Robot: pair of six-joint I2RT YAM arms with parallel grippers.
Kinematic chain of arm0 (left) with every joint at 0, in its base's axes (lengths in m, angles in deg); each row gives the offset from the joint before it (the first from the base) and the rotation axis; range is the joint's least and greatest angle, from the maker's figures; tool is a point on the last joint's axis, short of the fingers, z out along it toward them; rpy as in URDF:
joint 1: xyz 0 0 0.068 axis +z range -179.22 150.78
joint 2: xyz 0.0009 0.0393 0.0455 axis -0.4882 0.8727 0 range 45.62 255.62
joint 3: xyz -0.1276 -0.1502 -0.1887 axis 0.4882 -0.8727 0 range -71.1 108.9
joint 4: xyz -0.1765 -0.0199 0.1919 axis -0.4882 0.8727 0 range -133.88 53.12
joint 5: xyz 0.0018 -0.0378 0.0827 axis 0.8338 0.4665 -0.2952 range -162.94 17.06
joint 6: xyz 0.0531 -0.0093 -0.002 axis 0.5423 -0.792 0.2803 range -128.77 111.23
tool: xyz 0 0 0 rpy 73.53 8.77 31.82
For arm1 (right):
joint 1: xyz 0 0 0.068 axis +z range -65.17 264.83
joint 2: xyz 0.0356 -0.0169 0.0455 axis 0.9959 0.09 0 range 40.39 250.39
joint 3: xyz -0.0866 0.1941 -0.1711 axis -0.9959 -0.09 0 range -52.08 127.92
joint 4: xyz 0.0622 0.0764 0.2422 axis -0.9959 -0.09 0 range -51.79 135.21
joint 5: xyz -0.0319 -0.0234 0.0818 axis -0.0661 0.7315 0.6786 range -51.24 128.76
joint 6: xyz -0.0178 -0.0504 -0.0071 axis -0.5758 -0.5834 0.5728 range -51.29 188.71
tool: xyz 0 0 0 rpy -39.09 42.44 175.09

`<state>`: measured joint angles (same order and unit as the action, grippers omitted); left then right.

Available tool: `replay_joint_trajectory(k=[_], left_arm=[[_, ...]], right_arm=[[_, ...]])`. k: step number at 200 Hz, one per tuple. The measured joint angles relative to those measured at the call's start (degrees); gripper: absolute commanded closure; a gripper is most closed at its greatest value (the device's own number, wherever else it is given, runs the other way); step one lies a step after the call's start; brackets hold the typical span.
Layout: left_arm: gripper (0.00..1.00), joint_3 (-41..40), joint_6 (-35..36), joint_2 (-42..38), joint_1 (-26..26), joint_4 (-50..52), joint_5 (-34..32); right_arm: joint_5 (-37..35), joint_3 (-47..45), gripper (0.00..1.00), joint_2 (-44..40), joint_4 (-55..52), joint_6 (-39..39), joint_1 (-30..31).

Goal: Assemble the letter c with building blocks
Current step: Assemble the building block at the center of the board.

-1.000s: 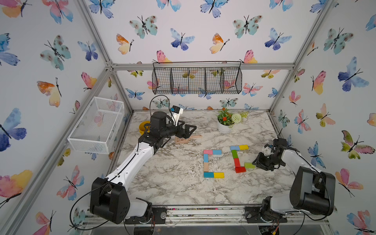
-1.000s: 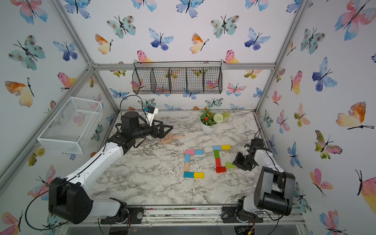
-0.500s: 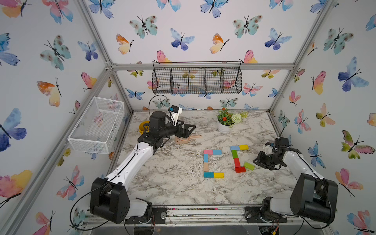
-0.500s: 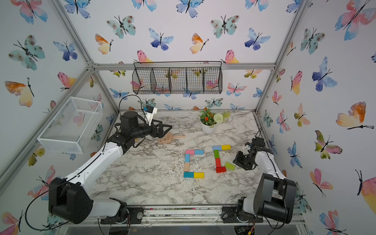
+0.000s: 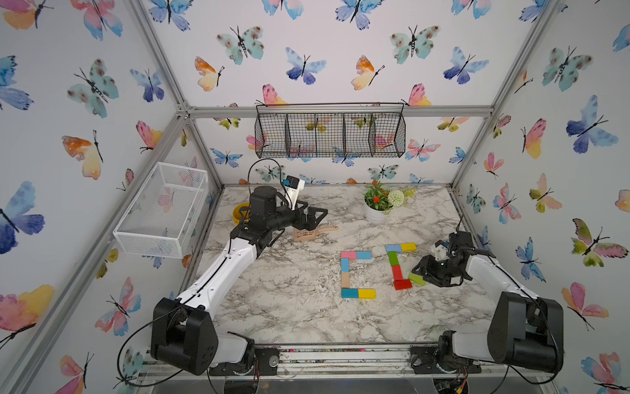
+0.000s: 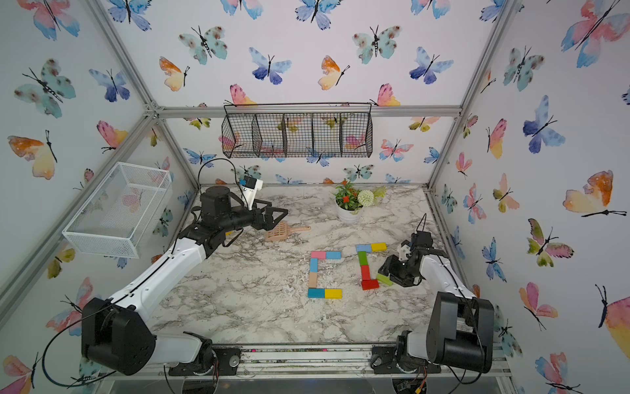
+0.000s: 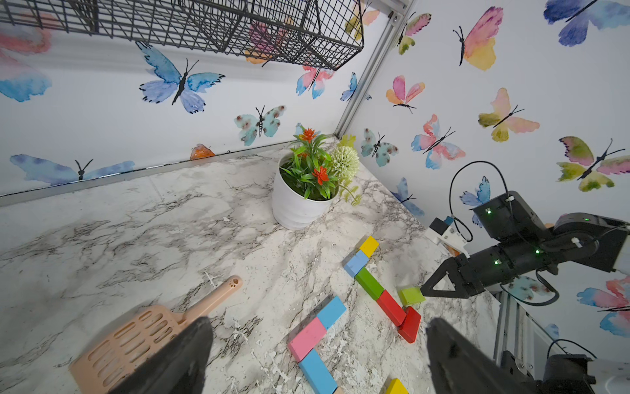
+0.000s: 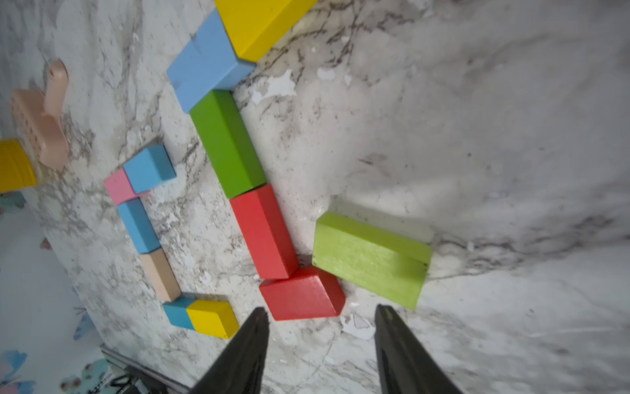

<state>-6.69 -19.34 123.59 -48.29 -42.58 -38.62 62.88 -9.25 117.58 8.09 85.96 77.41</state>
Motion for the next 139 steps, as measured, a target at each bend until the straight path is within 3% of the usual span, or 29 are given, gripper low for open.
replay_joint_trajectory(k=[24, 93, 139], left_arm=[[0.02, 0.00, -0.15, 0.00, 0.00, -0.20, 0.37], [0.02, 0.00, -0.44, 0.00, 0.26, -0.22, 0.55], [0.02, 0.00, -0.63, 0.00, 0.33, -0.22, 0.52]], right_arm=[[-2.32, -0.81, 0.37, -1.29, 0.52, 1.79, 0.37], [-1.09, -1.88, 0.66, -2.08, 4.44, 5.84, 3.63], [1.95, -1.97, 0.75, -0.04, 8.02, 7.65, 5.22]])
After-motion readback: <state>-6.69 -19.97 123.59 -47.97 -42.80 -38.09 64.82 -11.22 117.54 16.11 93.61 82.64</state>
